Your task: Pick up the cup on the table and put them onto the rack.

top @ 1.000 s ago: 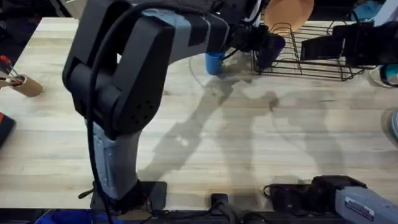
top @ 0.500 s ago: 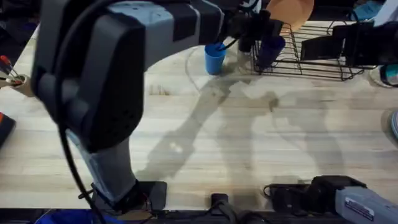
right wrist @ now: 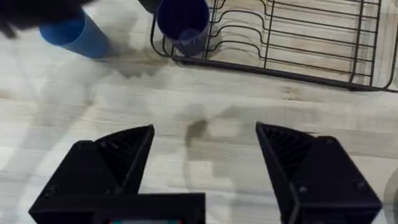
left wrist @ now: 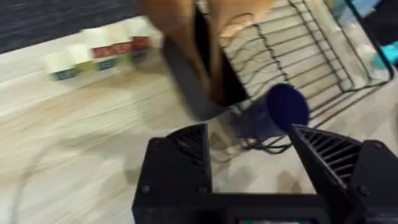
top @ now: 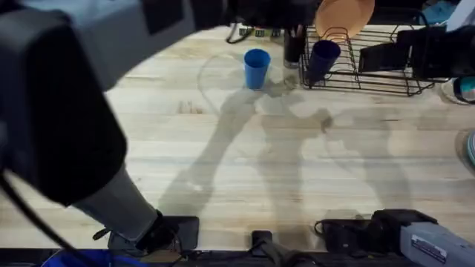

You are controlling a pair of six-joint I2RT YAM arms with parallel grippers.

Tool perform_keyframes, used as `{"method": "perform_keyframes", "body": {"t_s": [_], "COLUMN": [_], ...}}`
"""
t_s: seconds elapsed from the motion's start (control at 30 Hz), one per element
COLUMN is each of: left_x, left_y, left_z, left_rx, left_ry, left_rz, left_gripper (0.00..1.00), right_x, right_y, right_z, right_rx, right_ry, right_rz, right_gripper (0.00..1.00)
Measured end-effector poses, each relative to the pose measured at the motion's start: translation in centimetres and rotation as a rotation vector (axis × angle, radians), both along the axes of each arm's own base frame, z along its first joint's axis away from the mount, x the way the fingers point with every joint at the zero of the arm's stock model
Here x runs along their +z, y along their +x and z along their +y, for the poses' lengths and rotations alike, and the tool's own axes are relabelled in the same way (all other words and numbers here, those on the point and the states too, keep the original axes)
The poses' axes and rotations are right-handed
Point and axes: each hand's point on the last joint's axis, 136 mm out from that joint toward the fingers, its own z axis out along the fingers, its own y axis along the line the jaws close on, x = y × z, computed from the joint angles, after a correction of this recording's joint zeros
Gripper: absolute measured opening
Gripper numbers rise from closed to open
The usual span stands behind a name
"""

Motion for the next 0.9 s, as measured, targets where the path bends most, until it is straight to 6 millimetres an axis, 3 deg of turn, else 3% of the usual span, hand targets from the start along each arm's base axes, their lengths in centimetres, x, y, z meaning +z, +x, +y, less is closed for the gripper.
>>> {"method": "perform_keyframes", "body": {"t_s": [0.3,0.57,0.7,0.9], "left_x": [3.8,6.2,7.1,7.9], "left_y": [0.5,-2.3,-4.4,-7.8], "left_z": [9.8,18.6,20.3,21.1], "left_rx": [0.176,0.318,0.336,0.307], "left_ry": [0.057,0.123,0.163,0.232], "left_rz": [-0.012,0.03,0.041,0.053], "left_gripper": [0.891,0.978,0.985,0.996], "right_x": [1.2,2.6,2.1,-0.1], "right_y": [1.2,2.4,3.4,6.1], "right_z": [0.3,3.4,6.2,10.6], "right_rx": [0.009,0.09,0.163,0.215], "right_ry": [0.012,0.11,0.116,0.123], "right_rz": [-0.069,-0.138,-0.135,-0.114], "right_gripper": [0.995,0.995,0.995,0.995]}}
